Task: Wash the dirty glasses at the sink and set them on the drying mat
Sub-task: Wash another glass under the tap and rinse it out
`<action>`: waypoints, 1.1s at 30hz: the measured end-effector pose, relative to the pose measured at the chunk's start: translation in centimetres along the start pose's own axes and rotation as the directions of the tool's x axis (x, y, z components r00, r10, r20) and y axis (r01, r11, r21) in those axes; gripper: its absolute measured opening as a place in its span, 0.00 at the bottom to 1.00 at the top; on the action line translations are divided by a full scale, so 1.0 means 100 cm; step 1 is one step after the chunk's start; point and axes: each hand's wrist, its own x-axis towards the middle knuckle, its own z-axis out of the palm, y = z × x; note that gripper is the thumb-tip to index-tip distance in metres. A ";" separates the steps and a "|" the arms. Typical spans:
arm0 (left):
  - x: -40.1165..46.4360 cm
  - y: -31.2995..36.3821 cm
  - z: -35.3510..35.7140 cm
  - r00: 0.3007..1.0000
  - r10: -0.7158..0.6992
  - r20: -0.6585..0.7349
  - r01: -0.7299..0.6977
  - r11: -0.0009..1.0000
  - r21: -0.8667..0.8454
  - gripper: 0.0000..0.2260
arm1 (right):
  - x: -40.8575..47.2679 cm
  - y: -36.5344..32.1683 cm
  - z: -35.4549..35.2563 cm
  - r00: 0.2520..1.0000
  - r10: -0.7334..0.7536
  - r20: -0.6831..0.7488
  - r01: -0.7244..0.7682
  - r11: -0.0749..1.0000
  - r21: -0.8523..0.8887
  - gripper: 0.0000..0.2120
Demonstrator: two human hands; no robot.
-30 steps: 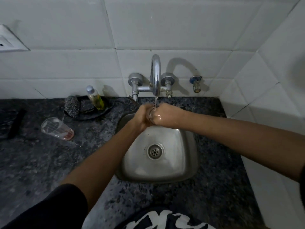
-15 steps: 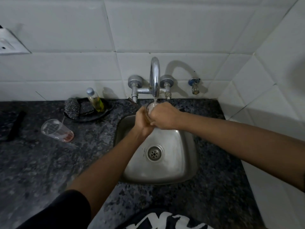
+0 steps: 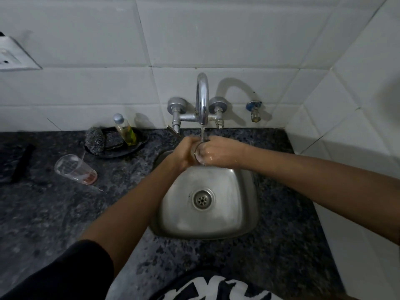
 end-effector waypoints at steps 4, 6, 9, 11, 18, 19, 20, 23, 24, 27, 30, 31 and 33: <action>-0.009 -0.016 0.010 0.993 0.114 -0.033 -0.119 0.952 -0.281 0.20 | 0.010 -0.007 -0.006 0.953 0.271 0.134 -0.288 0.948 0.134 0.19; -0.008 -0.013 0.006 0.995 0.097 -0.001 -0.095 0.972 -0.217 0.21 | 0.011 -0.001 -0.009 0.979 0.178 0.098 -0.193 0.966 0.172 0.10; -0.005 0.003 0.005 0.999 0.048 0.007 -0.048 0.998 -0.049 0.16 | 0.005 0.004 -0.002 0.999 0.012 0.034 -0.015 0.996 0.093 0.04; -0.004 -0.001 0.007 0.992 0.114 -0.053 -0.119 0.985 -0.123 0.17 | 0.006 0.000 -0.004 0.979 0.193 0.062 -0.201 0.964 0.173 0.07; -0.014 -0.001 0.008 0.997 0.052 0.062 -0.048 0.997 -0.064 0.25 | 0.015 -0.004 0.007 0.988 0.062 0.140 -0.053 0.997 -0.062 0.05; -0.014 0.003 0.008 0.997 0.030 0.075 -0.028 0.999 -0.026 0.24 | 0.013 -0.006 0.007 0.991 0.059 0.118 -0.049 0.995 -0.086 0.07; -0.014 0.005 0.009 0.997 0.025 0.069 -0.024 0.999 -0.024 0.23 | 0.013 -0.008 0.008 0.990 0.085 0.112 -0.076 0.994 -0.083 0.07; -0.009 -0.010 0.008 0.997 0.078 -0.013 -0.079 0.970 -0.229 0.16 | 0.020 -0.019 0.000 0.940 0.271 0.208 -0.272 0.962 -0.027 0.10; -0.009 -0.015 0.008 0.997 0.076 -0.021 -0.079 0.954 -0.289 0.16 | 0.022 -0.019 -0.001 0.929 0.310 0.203 -0.317 0.948 0.004 0.10; -0.012 -0.015 0.002 0.998 0.057 0.037 -0.047 0.971 -0.233 0.19 | 0.015 -0.012 0.003 0.971 0.221 0.089 -0.220 0.975 -0.026 0.06; -0.018 -0.003 0.002 0.999 0.009 0.048 -0.003 0.991 -0.134 0.17 | 0.005 -0.008 0.002 0.996 0.087 -0.008 -0.087 0.996 -0.016 0.08; -0.021 0.000 0.007 0.999 0.019 0.039 -0.012 0.986 -0.167 0.18 | 0.005 -0.011 -0.003 0.990 0.138 0.020 -0.138 0.990 -0.001 0.08; -0.021 0.000 0.013 0.997 0.080 -0.006 -0.079 0.967 -0.243 0.17 | 0.011 -0.019 0.000 0.940 0.323 0.106 -0.335 0.934 0.126 0.06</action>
